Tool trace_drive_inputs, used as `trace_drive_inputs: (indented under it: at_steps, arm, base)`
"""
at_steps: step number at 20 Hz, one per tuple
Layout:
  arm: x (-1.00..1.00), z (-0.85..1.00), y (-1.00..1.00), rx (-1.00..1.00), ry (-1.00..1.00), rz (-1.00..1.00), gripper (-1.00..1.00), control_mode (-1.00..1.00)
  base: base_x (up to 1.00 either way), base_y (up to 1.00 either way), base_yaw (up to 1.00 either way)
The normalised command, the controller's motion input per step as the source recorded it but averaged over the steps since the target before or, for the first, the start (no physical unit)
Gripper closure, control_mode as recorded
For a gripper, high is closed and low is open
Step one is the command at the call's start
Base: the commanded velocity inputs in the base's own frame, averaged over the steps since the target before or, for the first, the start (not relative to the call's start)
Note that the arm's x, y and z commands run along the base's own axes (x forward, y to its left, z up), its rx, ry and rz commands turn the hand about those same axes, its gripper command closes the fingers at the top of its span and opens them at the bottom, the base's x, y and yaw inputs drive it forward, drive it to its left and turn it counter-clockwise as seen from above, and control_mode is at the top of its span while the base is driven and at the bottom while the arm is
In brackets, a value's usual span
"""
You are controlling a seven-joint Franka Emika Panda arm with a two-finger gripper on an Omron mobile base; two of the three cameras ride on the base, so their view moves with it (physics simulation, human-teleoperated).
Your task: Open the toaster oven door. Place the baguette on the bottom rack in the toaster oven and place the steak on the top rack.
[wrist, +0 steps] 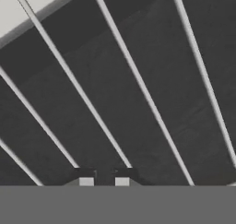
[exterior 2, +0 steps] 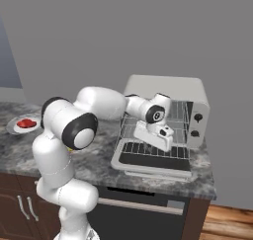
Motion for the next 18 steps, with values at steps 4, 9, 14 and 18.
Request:
trace_drive_inputs:
  at_steps: [4, 9, 14, 18]
  arm:
    - [-1.0, -1.0, -0.98, 0.0, -0.04, -0.06, 1.0, -1.0]
    - [-1.0, -0.92, -0.92, 0.0, -0.06, -0.05, 1.0, -1.0]
    - [-1.0, -0.49, -0.78, 0.02, -0.29, 0.0, 1.0, -1.0]
    - [-1.0, 0.01, -0.62, 0.06, -0.6, 0.0, 1.0, -1.0]
  base:
    - [0.0, 0.0, 0.0]
    - [0.0, 0.0, 0.0]
    - [0.0, 0.0, 0.0]
    - [0.0, 0.0, 0.0]
